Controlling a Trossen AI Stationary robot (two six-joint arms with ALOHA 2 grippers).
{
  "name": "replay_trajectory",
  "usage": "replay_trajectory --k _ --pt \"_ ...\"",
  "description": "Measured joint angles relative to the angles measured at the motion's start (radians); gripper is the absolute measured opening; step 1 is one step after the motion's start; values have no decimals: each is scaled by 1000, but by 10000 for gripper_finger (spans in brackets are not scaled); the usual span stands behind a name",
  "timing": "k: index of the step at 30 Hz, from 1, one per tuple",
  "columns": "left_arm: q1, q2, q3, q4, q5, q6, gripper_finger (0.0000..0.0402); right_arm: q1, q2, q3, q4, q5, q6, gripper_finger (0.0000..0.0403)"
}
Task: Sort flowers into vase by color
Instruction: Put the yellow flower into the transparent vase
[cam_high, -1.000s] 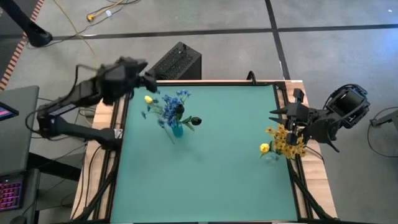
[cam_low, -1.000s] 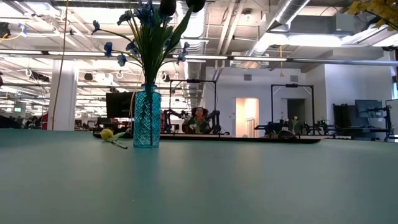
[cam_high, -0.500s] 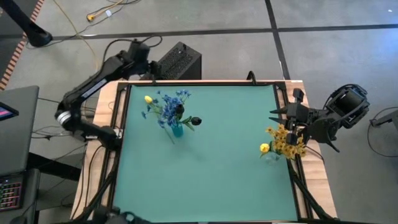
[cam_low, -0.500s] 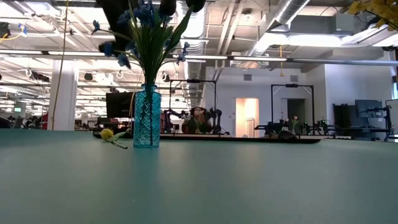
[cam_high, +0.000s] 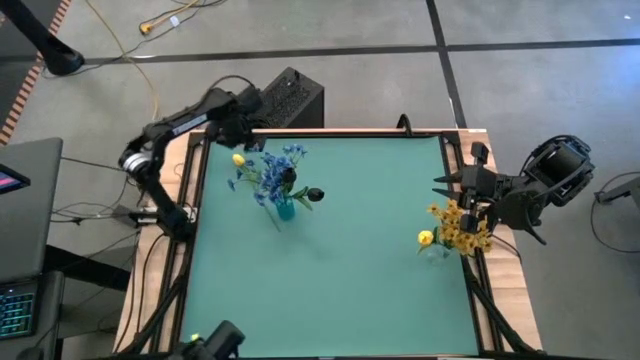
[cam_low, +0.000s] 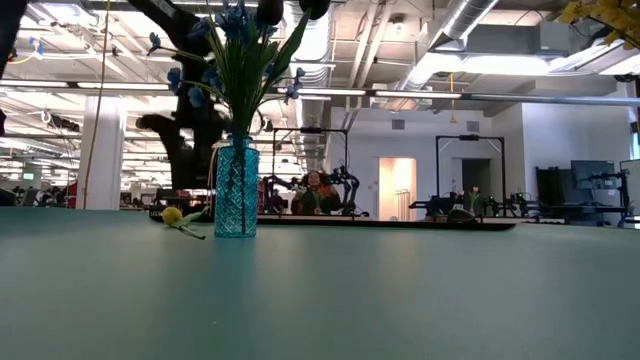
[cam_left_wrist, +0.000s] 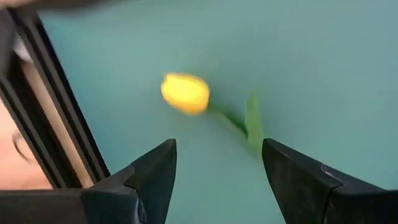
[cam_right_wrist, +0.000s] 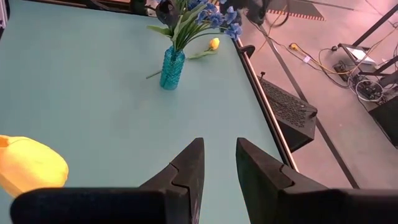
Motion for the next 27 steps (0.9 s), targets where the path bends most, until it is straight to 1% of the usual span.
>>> replay_trajectory --k 4,9,15,18,21,23,27 --pt "-33 66 0 -62 -6 -44 226 0 0 0 0 0 0 118" --pt "-115 110 0 -36 -3 -103 226 0 0 0 0 0 0 118" --pt "-205 130 -7 -31 -39 -192 226 0 0 0 0 -23 -22 118" --pt "-230 129 -58 12 -22 -257 226 0 0 0 0 -39 -23 118" --pt "-238 129 -143 29 -12 -312 226 0 0 0 0 -58 -23 118" --pt "-242 131 -200 106 5 -348 226 0 0 0 0 -59 -24 118" --pt "-268 130 -281 246 43 -370 226 0 0 0 0 -60 -26 118"
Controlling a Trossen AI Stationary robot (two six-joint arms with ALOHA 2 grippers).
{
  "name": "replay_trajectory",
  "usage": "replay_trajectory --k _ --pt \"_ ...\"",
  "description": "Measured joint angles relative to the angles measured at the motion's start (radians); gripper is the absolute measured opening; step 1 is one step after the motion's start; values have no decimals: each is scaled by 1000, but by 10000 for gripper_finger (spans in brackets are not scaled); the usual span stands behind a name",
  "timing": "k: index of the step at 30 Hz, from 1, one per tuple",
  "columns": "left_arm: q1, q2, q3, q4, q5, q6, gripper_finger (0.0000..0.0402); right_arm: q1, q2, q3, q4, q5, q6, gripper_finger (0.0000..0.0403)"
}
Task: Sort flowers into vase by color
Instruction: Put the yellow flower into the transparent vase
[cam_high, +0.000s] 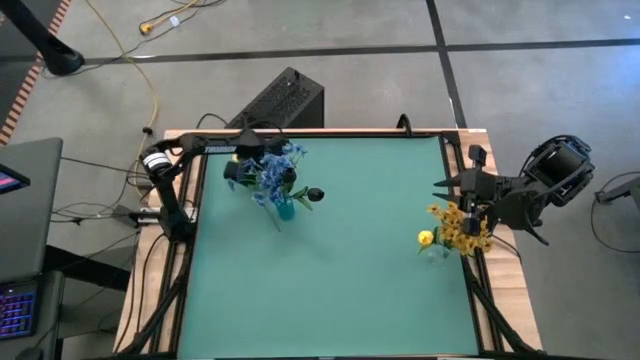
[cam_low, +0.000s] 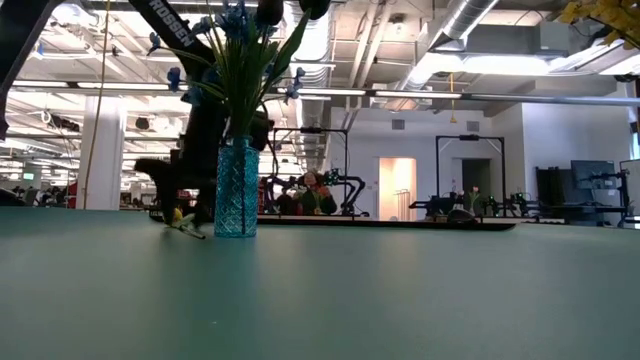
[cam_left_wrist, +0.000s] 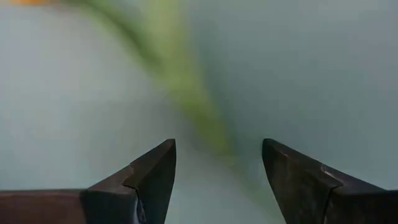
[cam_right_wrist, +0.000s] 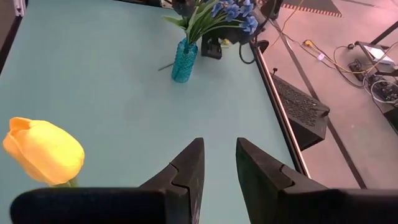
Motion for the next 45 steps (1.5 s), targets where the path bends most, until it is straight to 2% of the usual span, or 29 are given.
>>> replay_trajectory --k 3,10,14,20,22,25,31,34,45 --pt "-18 -5 -39 82 12 -22 226 0 0 0 0 0 0 118" --pt "-46 -9 -86 109 -22 -66 214 0 0 0 0 0 -15 118" --pt "-58 -7 -88 134 -26 -65 158 0 0 0 0 1 -24 118" --pt "-67 -6 -88 161 -23 -26 28 0 0 0 1 1 -23 118" --pt "-66 -5 -86 174 -25 -12 10 0 0 0 1 1 -23 118" --pt "-67 -1 -58 174 -47 15 9 0 0 0 1 1 -23 118" --pt "-57 3 84 218 -159 106 2 0 0 0 1 1 -23 118" --pt "-51 7 178 207 -170 188 2 0 0 0 1 1 -23 118" --pt "-71 2 657 232 -297 471 0 -1 9 0 2 3 -22 118"
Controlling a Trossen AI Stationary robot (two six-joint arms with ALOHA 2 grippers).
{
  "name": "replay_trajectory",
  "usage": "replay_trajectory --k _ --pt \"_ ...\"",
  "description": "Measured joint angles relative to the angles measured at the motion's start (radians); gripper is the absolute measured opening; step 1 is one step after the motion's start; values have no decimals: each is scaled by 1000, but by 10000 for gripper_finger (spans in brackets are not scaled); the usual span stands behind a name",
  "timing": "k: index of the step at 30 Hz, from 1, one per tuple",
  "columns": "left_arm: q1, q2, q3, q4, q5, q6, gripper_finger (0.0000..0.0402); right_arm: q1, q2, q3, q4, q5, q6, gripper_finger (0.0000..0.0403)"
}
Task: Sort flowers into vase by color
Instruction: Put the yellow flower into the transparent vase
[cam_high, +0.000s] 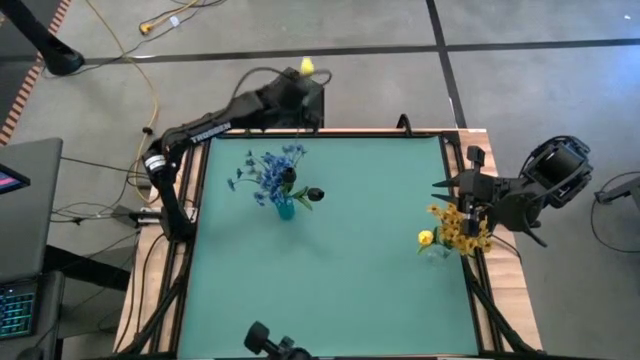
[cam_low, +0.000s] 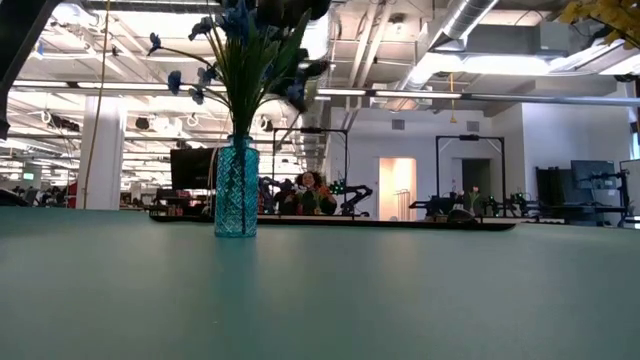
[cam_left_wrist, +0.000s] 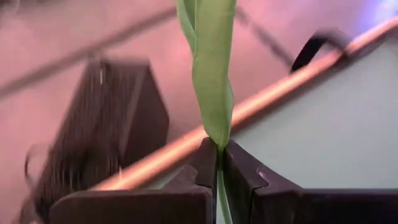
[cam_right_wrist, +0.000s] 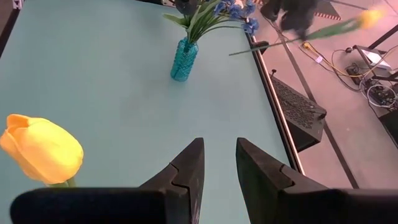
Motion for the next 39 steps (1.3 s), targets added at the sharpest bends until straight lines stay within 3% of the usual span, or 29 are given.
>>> replay_trajectory --k 6,17,23,27,31,34,39 --pt "-51 -1 242 87 26 158 0 0 17 0 1 3 6 118" --pt "-224 -3 488 345 405 187 0 0 38 0 0 3 7 118" --pt "-389 -6 557 334 408 233 0 2 38 0 0 -3 8 118" --pt "-534 -4 542 279 396 306 0 3 38 0 0 -50 9 118" --pt "-720 -4 415 339 203 423 0 3 37 0 -1 -42 50 118" --pt "-846 2 300 483 107 522 0 4 25 -1 -1 28 104 116" --pt "-996 -7 43 872 121 675 0 38 -50 -52 -1 128 200 94"
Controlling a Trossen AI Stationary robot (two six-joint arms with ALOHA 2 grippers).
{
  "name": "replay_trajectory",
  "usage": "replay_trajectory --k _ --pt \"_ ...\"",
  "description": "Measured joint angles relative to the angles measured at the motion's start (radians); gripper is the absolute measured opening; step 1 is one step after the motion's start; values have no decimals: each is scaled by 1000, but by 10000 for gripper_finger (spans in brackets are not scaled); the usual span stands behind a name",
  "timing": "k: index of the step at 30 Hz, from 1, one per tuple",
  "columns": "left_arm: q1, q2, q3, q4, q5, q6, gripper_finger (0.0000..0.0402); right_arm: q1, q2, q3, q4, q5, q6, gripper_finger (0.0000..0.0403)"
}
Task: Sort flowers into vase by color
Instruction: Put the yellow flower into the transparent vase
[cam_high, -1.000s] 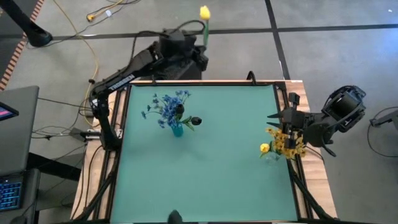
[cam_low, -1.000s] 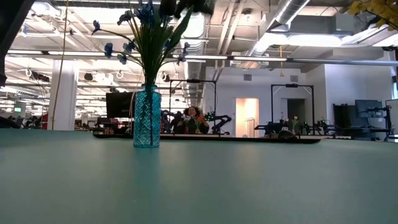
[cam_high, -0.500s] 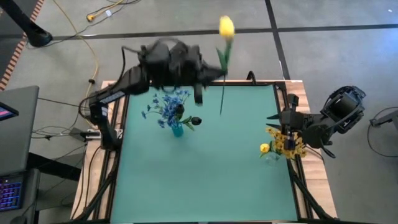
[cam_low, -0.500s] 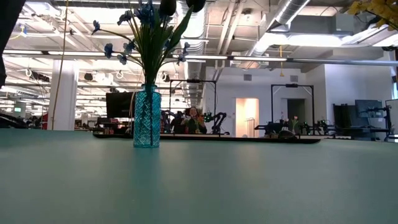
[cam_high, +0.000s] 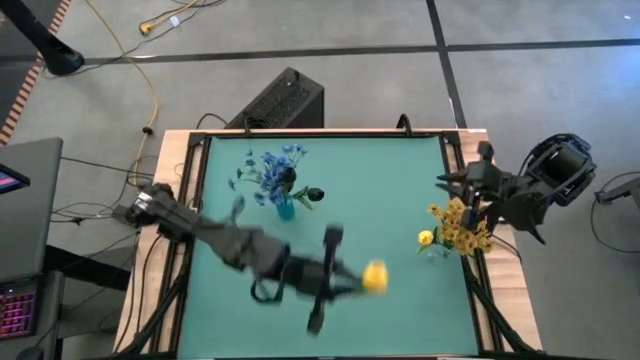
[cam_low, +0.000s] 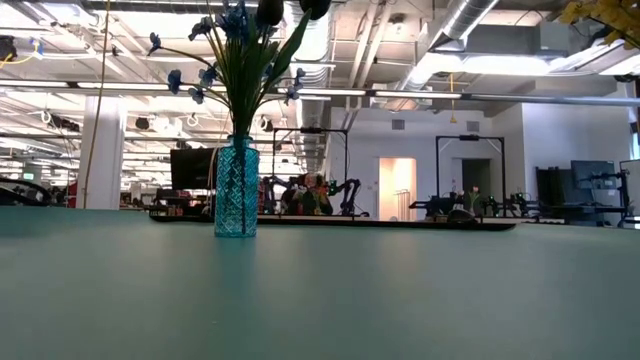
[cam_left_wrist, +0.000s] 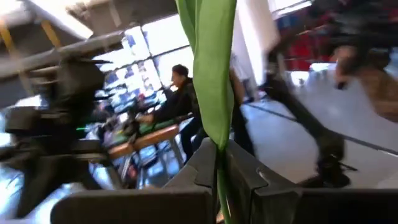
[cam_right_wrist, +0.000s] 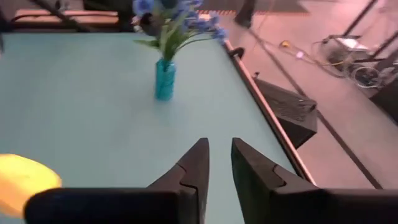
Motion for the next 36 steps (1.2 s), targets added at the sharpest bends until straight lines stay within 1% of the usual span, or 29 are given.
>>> replay_trajectory --k 3,5,7,9,11,13,16,19,23,26,28,30,32,36 --pt "-41 7 -192 273 0 52 0 3 -72 -103 -1 66 62 70" --pt "-43 26 -319 531 16 53 0 -8 -123 -178 -1 85 115 52" --pt "-34 68 -412 791 35 38 0 -25 -171 -244 0 87 162 32" --pt "-17 145 -446 961 54 27 0 -41 -213 -300 3 88 200 18" --pt "1 231 -443 1045 66 26 0 -51 -252 -344 6 87 230 16" --pt "23 316 -391 1084 109 40 0 -51 -287 -380 6 86 259 17" --pt "50 431 -261 1093 157 109 0 -51 -329 -420 11 85 280 39" --pt "71 553 -96 1042 133 167 0 -51 -356 -445 10 83 283 61" --pt "100 676 142 857 109 259 0 -51 -380 -458 10 69 283 64" --pt "120 740 315 716 104 310 0 -51 -390 -458 7 61 281 60" --pt "132 773 408 639 103 334 0 -51 -393 -458 7 60 274 57" --pt "148 794 470 580 105 337 0 -51 -394 -458 7 60 255 56" --pt "166 806 509 557 117 322 0 -51 -394 -458 6 60 237 55" --pt "211 806 523 561 193 288 0 -51 -394 -458 6 60 230 55"
